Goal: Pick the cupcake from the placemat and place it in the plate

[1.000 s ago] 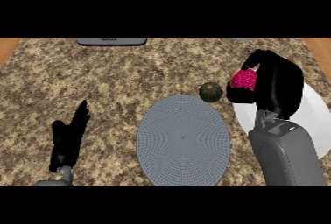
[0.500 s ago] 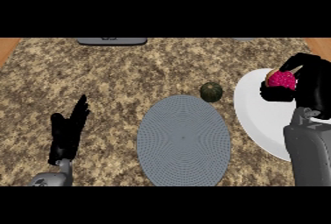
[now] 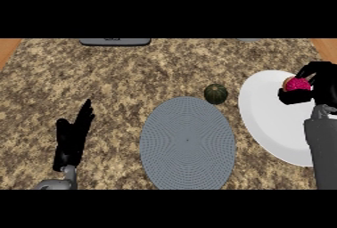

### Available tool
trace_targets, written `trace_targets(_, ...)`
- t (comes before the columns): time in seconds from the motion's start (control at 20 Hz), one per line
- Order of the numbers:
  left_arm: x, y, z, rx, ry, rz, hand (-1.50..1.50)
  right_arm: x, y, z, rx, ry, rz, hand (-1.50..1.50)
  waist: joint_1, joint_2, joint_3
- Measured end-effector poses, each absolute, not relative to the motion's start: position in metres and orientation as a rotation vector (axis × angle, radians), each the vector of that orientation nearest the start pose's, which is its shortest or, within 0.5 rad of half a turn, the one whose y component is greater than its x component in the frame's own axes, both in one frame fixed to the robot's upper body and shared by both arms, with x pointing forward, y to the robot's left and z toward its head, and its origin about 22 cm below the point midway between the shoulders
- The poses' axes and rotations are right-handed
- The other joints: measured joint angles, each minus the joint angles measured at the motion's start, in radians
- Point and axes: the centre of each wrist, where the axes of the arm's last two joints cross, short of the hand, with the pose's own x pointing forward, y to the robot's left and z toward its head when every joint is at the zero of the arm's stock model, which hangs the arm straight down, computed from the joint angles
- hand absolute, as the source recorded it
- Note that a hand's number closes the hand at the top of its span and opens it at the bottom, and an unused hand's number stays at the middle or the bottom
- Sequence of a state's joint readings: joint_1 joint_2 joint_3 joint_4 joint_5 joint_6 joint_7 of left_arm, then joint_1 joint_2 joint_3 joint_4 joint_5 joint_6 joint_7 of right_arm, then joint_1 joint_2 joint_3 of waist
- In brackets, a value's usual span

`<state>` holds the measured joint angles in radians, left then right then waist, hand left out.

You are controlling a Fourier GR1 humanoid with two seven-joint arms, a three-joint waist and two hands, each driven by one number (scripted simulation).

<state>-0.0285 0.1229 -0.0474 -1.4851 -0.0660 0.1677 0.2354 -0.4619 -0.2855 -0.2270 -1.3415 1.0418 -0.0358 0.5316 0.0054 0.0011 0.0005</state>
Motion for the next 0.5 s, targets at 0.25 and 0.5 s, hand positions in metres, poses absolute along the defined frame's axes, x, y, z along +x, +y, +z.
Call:
trace_targets(0.25, 0.246, 0.248, -0.009, 0.246, -1.29, -0.041, 0.0, 0.35, -0.328, 0.083, -1.127, -0.99, 0.469, 1.5, 0.003, 0.001, 0.0)
trace_targets(0.5, 0.25, 0.248, -0.009, 0.244, -1.287, -0.036, 0.0, 0.345, -0.354, 0.065, -0.996, -0.914, 0.537, -1.5, -0.001, 0.0, 0.0)
